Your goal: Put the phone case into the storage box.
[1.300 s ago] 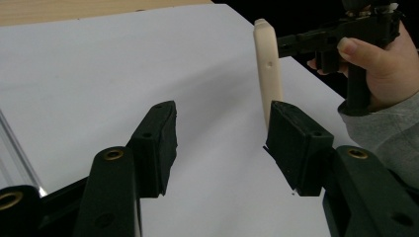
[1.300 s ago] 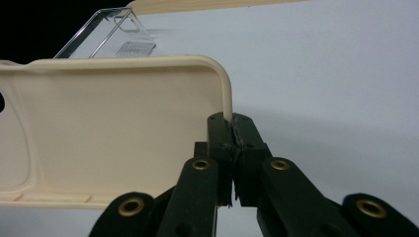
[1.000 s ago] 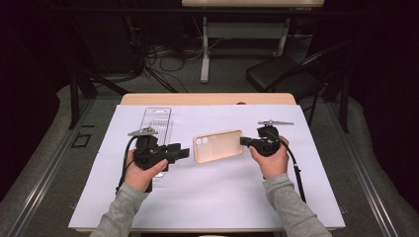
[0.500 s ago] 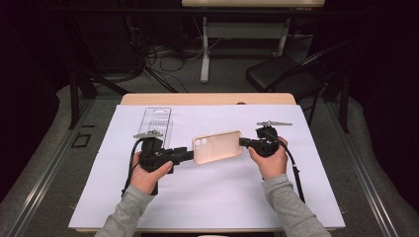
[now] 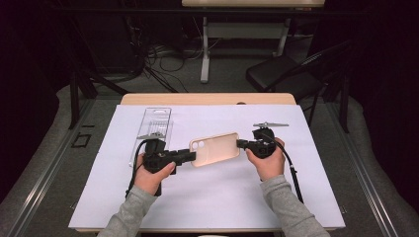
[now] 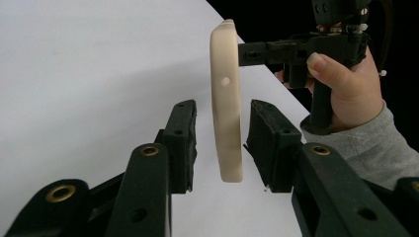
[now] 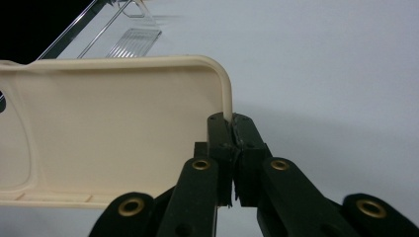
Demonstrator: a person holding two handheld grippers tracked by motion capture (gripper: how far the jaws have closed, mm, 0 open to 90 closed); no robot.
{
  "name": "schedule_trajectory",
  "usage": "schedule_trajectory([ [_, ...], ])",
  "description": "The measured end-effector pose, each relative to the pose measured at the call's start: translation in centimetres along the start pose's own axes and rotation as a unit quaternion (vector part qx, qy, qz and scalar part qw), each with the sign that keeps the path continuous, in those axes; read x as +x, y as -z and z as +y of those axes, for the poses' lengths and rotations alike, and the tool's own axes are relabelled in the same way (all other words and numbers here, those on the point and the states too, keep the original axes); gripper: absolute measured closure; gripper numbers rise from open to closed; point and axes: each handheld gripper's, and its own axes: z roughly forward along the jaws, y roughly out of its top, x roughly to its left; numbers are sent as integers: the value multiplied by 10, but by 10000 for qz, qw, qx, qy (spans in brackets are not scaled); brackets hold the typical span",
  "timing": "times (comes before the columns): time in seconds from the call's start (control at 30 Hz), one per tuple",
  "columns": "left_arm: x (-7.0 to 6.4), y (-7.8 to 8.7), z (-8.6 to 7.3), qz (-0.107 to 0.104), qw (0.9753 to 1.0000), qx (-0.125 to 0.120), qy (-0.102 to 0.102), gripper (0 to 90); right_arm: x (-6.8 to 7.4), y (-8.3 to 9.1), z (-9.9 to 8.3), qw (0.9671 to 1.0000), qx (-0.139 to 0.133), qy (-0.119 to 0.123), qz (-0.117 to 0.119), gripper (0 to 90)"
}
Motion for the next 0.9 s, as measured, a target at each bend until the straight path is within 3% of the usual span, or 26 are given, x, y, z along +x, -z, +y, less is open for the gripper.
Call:
schedule_trajectory([
  [0.9,0,-8,-4,-68,9999,48,69,736,2,-2,-1,10000,18,29,23,883],
])
